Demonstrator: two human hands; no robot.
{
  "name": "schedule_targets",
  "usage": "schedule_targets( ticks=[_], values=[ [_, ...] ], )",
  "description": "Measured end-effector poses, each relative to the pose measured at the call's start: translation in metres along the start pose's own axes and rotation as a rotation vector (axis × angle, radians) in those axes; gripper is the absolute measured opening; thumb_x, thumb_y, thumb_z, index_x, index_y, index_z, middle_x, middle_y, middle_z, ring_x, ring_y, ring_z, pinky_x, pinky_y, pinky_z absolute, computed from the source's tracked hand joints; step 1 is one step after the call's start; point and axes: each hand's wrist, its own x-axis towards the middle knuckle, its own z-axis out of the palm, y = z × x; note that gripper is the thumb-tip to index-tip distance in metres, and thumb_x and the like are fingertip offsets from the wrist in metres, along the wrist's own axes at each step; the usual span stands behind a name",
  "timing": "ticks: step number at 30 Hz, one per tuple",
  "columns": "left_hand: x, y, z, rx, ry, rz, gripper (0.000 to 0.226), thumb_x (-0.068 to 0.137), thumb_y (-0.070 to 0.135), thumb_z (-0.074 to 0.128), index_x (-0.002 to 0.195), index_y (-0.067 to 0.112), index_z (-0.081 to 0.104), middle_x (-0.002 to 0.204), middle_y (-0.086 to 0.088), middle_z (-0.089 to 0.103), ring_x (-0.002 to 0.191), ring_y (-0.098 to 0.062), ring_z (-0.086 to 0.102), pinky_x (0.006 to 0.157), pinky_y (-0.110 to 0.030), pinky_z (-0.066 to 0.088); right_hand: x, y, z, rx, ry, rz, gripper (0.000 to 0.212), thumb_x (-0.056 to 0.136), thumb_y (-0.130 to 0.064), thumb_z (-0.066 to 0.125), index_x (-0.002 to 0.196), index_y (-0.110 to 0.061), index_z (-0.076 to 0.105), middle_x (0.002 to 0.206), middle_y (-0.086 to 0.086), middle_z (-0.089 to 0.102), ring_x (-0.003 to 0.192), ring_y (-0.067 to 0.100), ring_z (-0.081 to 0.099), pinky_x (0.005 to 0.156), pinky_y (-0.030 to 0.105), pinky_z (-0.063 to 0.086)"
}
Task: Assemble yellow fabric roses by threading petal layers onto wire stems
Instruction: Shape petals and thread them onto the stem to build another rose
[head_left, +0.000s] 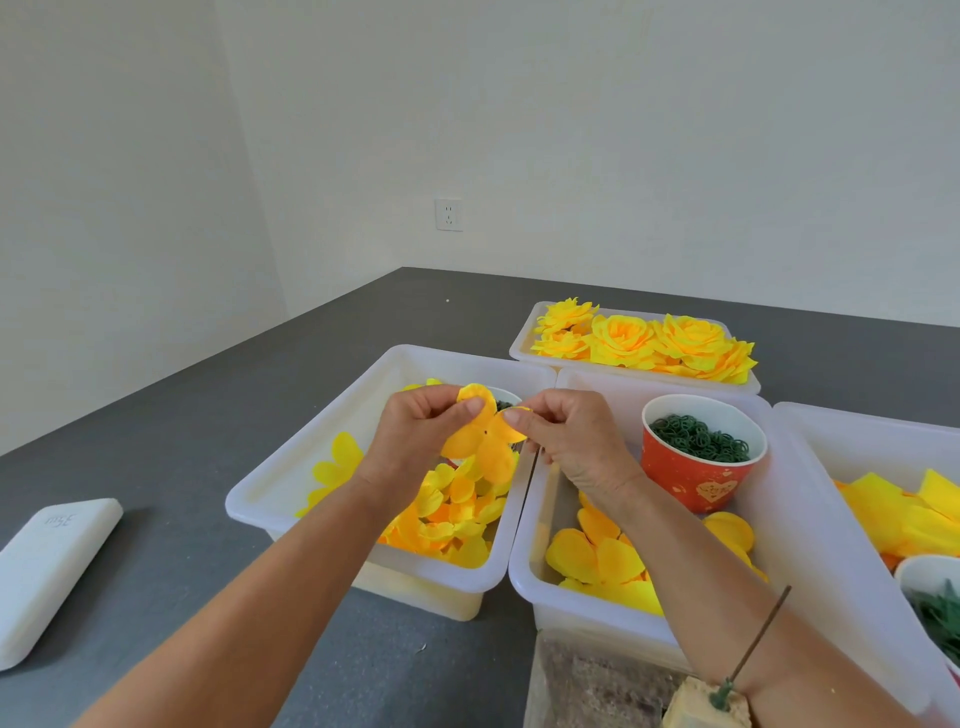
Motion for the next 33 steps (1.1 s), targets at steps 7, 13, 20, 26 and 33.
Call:
schedule_targets(
  ticks=[7, 13, 20, 26, 33],
  values=[
    [0.0019, 0.0037, -0.0011, -0.169, -0.129, -0.213, 0.025, 0.094, 0.023, 0.051, 0.093, 0.002, 0.067, 0.072, -0.005, 0.070, 0.062, -0.015, 0.066, 0.054, -0.026, 0.053, 0.0024, -0.0030, 0.0002, 0.511, -0.237, 0.160, 0.010, 0.082, -0.012, 0.063, 0.082, -0.005, 0.070, 0.067, 0.003, 0.068, 0.058, 0.010, 0.063, 0.056, 0.018, 0.051],
    [0.0020, -0.0019, -0.0040, -0.068, 0.016, -0.124, 0.016, 0.085, 0.022, 0.063, 0.079, 0.009, 0.068, 0.063, -0.002, 0.062, 0.056, -0.015, 0.054, 0.059, -0.026, 0.043, 0.0006, -0.0013, 0.0005, 0.249, -0.131, 0.094, 0.011, 0.087, -0.005, 0.063, 0.087, 0.004, 0.069, 0.064, 0.009, 0.066, 0.052, 0.007, 0.062, 0.051, 0.018, 0.051],
    [0.0007, -0.0032, -0.0004, 0.046, -0.133, -0.071, 0.014, 0.073, 0.004, 0.075, 0.071, 0.010, 0.062, 0.060, 0.003, 0.062, 0.054, -0.007, 0.055, 0.051, -0.019, 0.044, -0.0021, 0.0012, 0.0007, 0.030, -0.040, 0.031, 0.016, 0.082, -0.014, 0.070, 0.068, -0.008, 0.066, 0.052, 0.003, 0.059, 0.042, 0.004, 0.052, 0.042, 0.016, 0.042],
    [0.0031, -0.0026, -0.0027, 0.010, -0.015, -0.110, 0.015, 0.074, 0.000, 0.073, 0.078, 0.008, 0.061, 0.071, -0.008, 0.058, 0.066, -0.019, 0.052, 0.058, -0.025, 0.042, -0.0039, -0.0050, 0.0026, 0.267, -0.149, 0.033, 0.007, 0.078, -0.017, 0.072, 0.077, -0.010, 0.071, 0.059, 0.004, 0.067, 0.053, 0.010, 0.062, 0.053, 0.019, 0.052],
    [0.0002, -0.0013, -0.0004, 0.013, 0.006, -0.067, 0.009, 0.077, 0.003, 0.071, 0.083, 0.009, 0.068, 0.066, 0.002, 0.062, 0.061, -0.009, 0.055, 0.054, -0.021, 0.043, -0.0046, -0.0048, 0.0034, 0.130, -0.112, -0.021, 0.017, 0.075, -0.026, 0.075, 0.071, -0.010, 0.071, 0.058, 0.003, 0.067, 0.052, 0.010, 0.063, 0.053, 0.019, 0.052]
  ],
)
